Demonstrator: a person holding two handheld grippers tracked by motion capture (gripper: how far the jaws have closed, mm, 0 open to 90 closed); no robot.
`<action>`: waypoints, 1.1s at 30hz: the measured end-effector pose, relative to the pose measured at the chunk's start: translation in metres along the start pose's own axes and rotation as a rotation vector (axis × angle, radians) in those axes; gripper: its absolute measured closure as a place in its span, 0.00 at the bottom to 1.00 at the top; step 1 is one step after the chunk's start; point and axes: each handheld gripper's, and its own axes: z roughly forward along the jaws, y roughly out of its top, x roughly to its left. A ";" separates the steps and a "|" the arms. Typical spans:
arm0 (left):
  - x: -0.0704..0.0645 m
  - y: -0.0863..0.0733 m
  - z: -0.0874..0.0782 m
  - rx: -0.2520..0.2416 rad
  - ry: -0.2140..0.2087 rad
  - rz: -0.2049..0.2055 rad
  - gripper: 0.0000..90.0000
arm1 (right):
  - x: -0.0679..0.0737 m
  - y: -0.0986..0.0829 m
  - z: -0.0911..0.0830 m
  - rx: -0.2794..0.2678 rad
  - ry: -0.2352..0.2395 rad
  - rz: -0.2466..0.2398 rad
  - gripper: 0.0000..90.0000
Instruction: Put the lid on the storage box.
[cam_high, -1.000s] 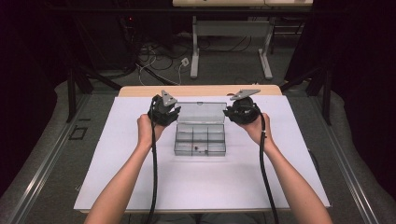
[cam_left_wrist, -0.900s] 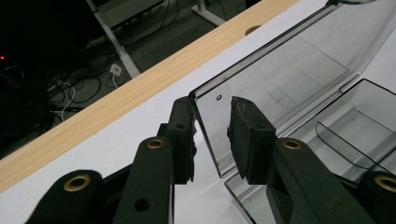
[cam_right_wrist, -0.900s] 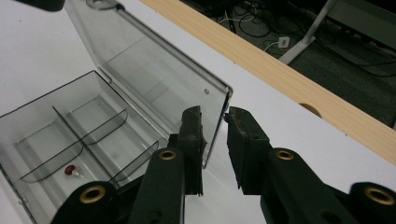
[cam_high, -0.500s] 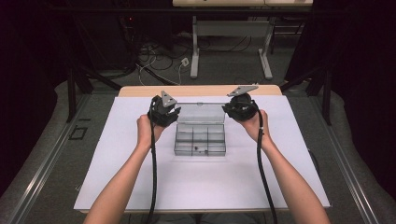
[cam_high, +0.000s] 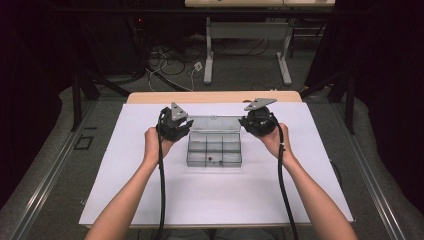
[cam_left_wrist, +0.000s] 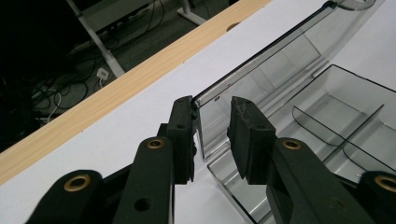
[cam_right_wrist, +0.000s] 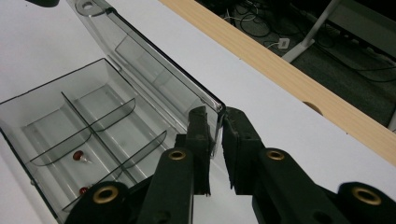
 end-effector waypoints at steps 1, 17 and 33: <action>0.000 -0.001 -0.001 0.004 -0.001 0.011 0.78 | 0.001 -0.001 -0.001 0.003 0.000 -0.007 0.91; -0.012 -0.013 -0.011 0.016 -0.017 0.056 0.77 | 0.014 -0.014 -0.009 -0.001 0.007 -0.044 0.90; -0.020 -0.020 -0.018 0.041 -0.038 0.105 0.77 | 0.023 -0.024 -0.012 0.032 0.018 -0.073 0.89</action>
